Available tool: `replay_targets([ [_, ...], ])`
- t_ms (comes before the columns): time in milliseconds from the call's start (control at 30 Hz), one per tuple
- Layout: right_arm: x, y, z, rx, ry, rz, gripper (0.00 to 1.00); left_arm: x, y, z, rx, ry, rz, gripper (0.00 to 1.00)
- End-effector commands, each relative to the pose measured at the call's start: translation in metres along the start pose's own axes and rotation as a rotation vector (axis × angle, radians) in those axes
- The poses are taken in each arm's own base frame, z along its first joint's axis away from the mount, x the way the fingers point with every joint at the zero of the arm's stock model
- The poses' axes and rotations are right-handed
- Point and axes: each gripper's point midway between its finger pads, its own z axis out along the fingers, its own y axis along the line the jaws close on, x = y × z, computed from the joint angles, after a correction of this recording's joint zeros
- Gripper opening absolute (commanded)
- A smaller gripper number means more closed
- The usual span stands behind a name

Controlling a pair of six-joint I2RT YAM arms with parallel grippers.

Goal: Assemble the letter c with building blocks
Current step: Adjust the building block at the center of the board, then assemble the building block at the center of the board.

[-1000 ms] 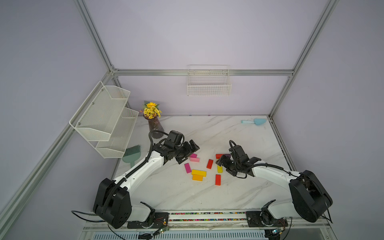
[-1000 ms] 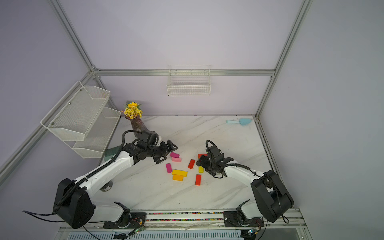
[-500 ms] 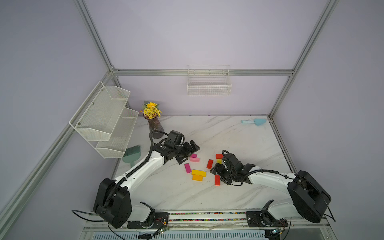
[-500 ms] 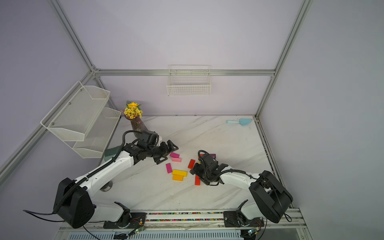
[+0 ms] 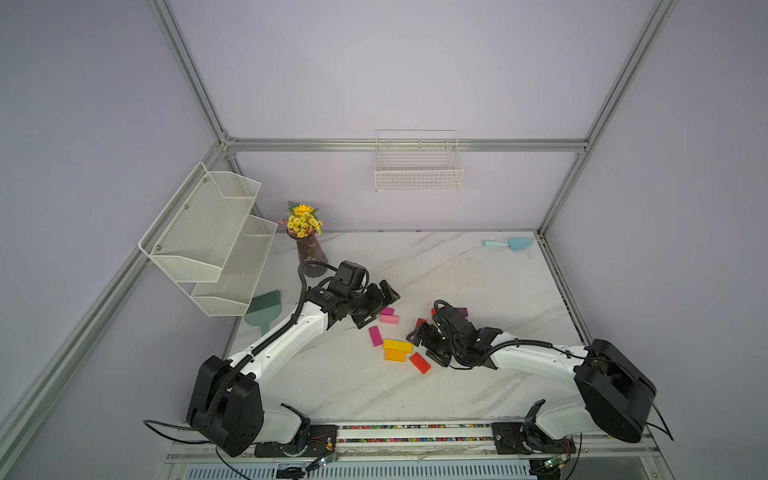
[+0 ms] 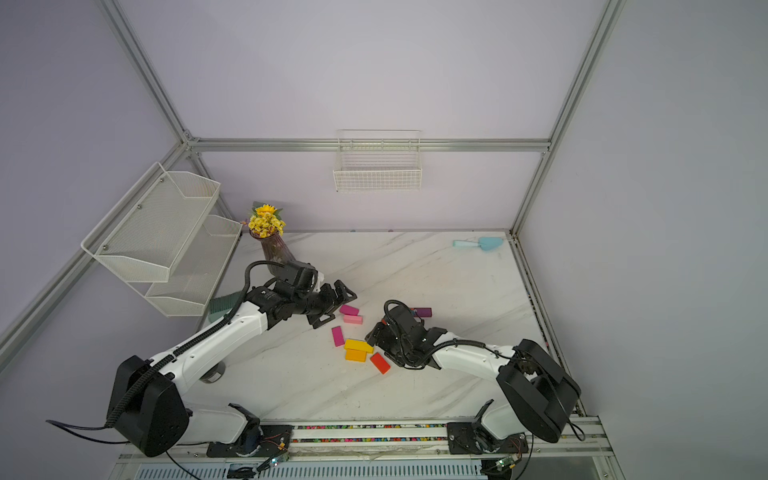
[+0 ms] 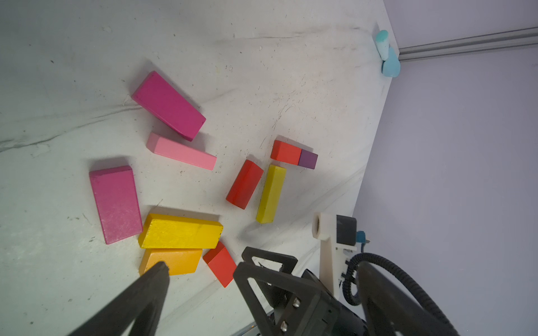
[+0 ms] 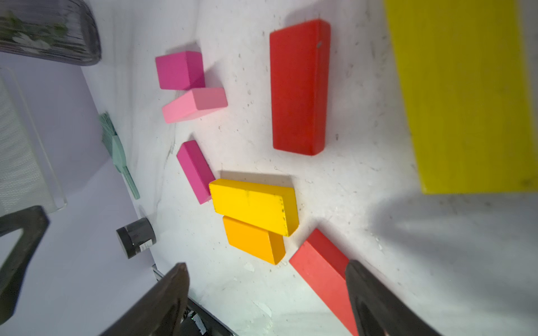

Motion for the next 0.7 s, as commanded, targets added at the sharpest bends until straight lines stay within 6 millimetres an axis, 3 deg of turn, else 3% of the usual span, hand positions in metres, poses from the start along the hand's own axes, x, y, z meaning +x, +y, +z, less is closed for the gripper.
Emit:
replay_targets([
  [0, -0.010, -0.015, -0.011, 0.021, -0.078, 0.082, 0.86, 0.000, -0.017, -0.010, 0.060, -0.015, 0.053, 1.00],
  [400, -0.024, -0.042, -0.021, 0.029, -0.146, 0.176, 0.87, -0.001, -0.019, -0.008, 0.066, -0.009, 0.052, 1.00],
  [667, -0.033, -0.048, -0.019, -0.006, -0.155, 0.237, 0.87, -0.002, -0.021, -0.008, 0.068, -0.007, 0.053, 1.00],
])
